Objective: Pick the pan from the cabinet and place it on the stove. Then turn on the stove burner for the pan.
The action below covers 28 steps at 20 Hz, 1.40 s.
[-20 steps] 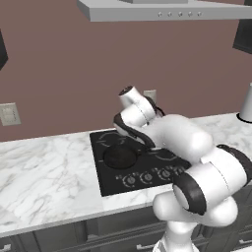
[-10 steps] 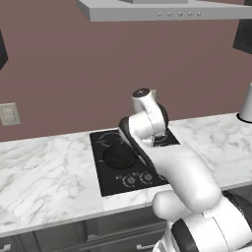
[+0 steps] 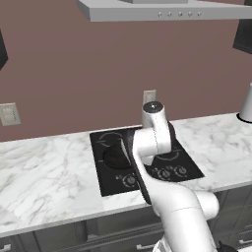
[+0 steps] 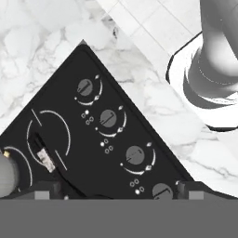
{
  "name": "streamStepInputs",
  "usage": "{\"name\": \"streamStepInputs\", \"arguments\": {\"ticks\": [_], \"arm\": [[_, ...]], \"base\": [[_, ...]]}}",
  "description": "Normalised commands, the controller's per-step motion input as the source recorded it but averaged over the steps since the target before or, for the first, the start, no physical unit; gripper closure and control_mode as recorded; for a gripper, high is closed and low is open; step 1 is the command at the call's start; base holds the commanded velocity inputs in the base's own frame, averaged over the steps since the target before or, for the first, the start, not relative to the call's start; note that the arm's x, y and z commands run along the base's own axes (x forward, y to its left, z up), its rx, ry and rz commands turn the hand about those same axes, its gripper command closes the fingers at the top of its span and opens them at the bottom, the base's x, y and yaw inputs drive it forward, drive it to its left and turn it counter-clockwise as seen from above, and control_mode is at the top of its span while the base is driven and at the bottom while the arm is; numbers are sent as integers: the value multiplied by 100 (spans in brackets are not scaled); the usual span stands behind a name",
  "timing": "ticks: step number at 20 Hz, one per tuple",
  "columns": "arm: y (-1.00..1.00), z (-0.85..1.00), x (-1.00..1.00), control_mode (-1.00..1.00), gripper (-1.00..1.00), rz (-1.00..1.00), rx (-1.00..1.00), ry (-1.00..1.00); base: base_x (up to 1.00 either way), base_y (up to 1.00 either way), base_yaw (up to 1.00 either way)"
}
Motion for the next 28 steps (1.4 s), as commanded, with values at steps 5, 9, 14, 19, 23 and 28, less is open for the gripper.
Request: {"name": "streamStepInputs", "arguments": {"ticks": [5, 9, 14, 19, 23, 28], "arm": [[30, 0, -8, -100, -100, -58, 15, -7], [22, 0, 0, -100, -100, -60, 15, -3], [34, 11, 0, -100, -100, -40, 5, -1], [37, 31, -5, -100, -100, 0, -16, -7], [18, 26, -20, -100, -100, 17, -14, -5], [5, 10, -19, -100, -100, 22, -14, 0]], "base": [[0, 0, 0], [0, 0, 0], [0, 0, 0], [0, 0, 0], [0, 0, 0], [0, 0, 0]]}}
